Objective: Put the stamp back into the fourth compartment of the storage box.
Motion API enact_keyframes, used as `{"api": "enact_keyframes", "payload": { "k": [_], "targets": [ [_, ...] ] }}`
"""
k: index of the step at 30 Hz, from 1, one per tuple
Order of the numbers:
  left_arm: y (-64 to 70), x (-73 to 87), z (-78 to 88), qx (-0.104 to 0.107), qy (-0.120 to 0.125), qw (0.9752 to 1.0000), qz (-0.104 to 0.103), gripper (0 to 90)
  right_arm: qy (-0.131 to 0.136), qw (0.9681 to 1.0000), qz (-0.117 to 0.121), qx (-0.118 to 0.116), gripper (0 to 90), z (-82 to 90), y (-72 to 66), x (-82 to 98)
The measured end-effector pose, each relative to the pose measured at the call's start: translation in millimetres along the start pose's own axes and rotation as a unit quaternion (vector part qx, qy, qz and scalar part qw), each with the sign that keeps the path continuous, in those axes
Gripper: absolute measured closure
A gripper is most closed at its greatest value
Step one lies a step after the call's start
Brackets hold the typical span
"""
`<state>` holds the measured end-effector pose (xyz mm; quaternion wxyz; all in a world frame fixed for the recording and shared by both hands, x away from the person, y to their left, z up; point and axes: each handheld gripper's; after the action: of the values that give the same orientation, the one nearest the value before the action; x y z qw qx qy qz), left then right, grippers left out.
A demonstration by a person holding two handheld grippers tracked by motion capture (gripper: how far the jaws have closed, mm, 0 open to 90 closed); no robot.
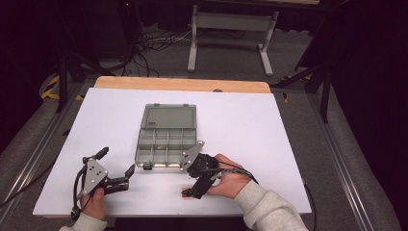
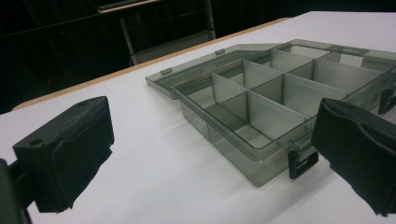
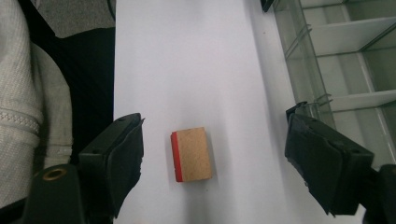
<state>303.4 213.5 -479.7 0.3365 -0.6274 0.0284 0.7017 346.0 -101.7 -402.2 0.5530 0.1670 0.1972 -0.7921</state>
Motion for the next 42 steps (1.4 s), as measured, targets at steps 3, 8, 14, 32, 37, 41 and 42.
{"api": "enact_keyframes", "payload": {
  "k": [3, 8, 14, 32, 37, 41, 42],
  "targets": [
    [0.0, 0.0, 0.0, 0.000, 0.000, 1.0000, 0.000, 0.3, -0.007, 1.0000, 0.002, 0.000, 20.9, -1.3, -0.2, -0.4],
    [0.1, 0.0, -0.1, 0.000, 0.000, 1.0000, -0.001, 0.3, -0.022, 0.9998, -0.002, 0.001, 21.6, -4.7, -1.5, -0.6],
    [0.1, -0.1, -0.1, 0.000, 0.000, 1.0000, -0.001, 0.3, -0.039, 0.9992, -0.006, 0.002, 22.3, -9.6, -3.0, -0.8],
    [0.2, -0.1, -0.2, 0.001, 0.000, 1.0000, -0.001, 0.3, -0.078, 0.9969, -0.006, 0.004, 28.5, -21.6, -7.1, -1.3],
    [0.2, -0.1, -0.2, 0.001, 0.000, 1.0000, -0.002, 0.3, -0.083, 0.9965, 0.000, 0.003, 32.0, -24.2, -7.8, -1.2],
    [0.2, -0.1, -0.2, 0.001, 0.000, 1.0000, -0.001, 0.3, -0.092, 0.9958, 0.003, 0.004, 33.9, -26.8, -7.8, -0.7],
    [0.2, -0.1, -0.2, 0.001, 0.000, 1.0000, -0.001, 0.3, -0.094, 0.9956, 0.003, 0.005, 34.6, -27.5, -8.0, -0.5]
  ]
}}
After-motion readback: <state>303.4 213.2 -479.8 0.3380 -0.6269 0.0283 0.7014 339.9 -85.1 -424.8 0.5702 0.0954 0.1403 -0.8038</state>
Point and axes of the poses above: each handheld gripper's, and its own axes: z roughly backward along the jaws, x roughly out of its underside, y roughly to its right, and after that the axes turned 14 degrees about -z, right-handed
